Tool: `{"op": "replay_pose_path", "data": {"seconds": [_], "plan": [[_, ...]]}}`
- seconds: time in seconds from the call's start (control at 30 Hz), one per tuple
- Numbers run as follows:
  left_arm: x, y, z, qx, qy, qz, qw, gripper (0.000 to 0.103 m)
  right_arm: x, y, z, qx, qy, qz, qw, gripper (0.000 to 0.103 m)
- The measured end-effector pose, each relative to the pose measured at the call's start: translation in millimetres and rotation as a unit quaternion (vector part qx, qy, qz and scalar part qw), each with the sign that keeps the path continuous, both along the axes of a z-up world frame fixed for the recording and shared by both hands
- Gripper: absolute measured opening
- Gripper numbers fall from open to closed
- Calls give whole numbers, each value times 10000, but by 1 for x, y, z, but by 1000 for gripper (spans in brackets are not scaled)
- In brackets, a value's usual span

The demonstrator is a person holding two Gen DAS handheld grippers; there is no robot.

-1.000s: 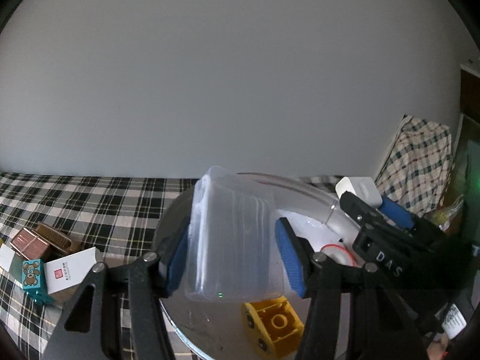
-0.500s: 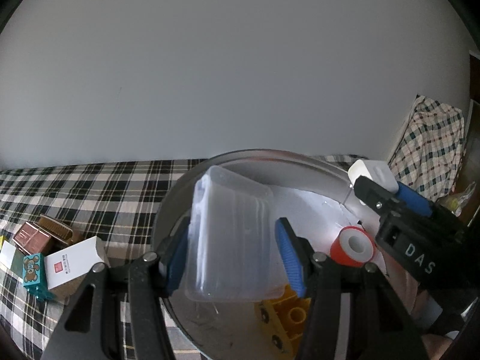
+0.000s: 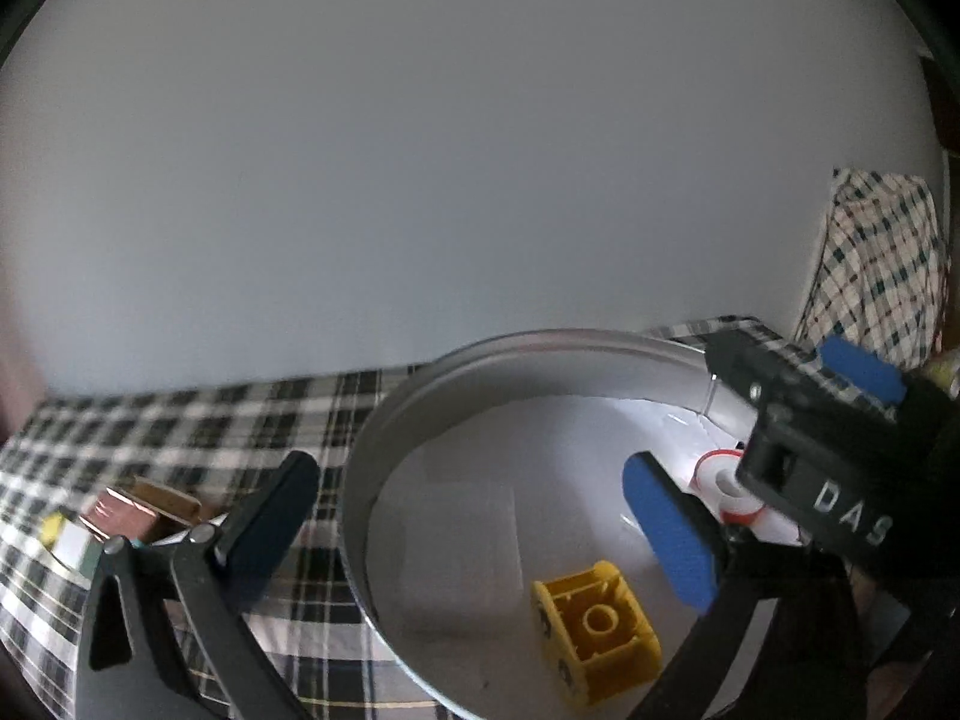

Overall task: Organize rigid objects
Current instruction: 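Open the left tool to drop the clear box while the right tool releases the charger into the tin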

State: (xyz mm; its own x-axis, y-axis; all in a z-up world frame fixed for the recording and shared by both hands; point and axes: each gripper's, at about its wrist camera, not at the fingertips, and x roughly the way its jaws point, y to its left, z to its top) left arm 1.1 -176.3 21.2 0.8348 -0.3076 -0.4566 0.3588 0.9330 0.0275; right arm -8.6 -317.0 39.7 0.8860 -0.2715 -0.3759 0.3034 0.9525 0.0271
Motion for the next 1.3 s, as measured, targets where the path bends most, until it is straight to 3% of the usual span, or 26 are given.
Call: {"op": "replay_pose_path", "data": {"seconds": [0.2, 0.47, 0.8, 0.9, 1.3], "plan": [[-1, 9, 1, -18, -8, 76, 10000, 103, -14, -1, 9, -53, -458, -139, 9988, 91], [-6, 23, 2, 100, -189, 320, 9993, 103, -23, -8, 9, 118, -679, -259, 9973, 91], [-12, 40, -1, 336, -524, 526, 9967, 103, -45, 15, 9, -667, -1386, -703, 9856, 91], [-13, 46, 0, 301, -550, 548, 9965, 103, -54, 18, 8, -630, -1666, -760, 9811, 91], [-13, 67, -1, 149, -295, 481, 9983, 103, -66, 21, 8, -545, -1578, -1074, 9801, 96]]}}
